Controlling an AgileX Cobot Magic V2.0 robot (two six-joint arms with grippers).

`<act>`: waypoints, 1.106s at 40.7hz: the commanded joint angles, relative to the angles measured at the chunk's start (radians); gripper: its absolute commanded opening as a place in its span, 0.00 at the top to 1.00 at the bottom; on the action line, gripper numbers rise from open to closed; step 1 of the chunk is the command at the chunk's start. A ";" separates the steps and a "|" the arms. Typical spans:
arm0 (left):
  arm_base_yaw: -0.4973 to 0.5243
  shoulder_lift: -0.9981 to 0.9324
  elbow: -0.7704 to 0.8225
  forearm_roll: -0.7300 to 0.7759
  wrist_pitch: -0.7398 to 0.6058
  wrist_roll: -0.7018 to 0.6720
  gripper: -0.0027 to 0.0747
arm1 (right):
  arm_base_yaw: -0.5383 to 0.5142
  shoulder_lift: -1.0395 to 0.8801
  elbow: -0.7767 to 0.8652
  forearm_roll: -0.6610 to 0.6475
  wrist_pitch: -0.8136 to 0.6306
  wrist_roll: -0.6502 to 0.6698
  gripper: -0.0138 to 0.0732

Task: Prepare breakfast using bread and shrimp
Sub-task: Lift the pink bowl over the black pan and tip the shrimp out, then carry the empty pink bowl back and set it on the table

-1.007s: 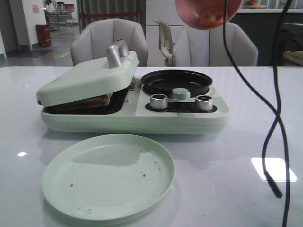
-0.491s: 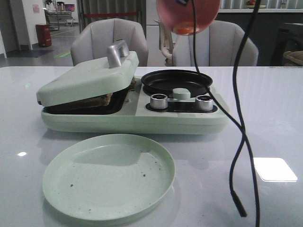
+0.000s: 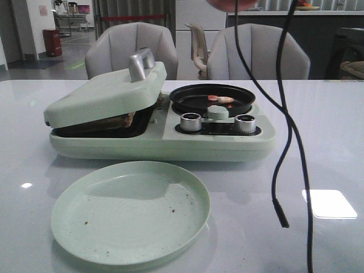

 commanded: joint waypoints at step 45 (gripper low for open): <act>-0.010 -0.013 -0.027 -0.022 -0.054 -0.009 0.84 | -0.723 -0.465 0.721 1.793 -0.152 -0.504 0.79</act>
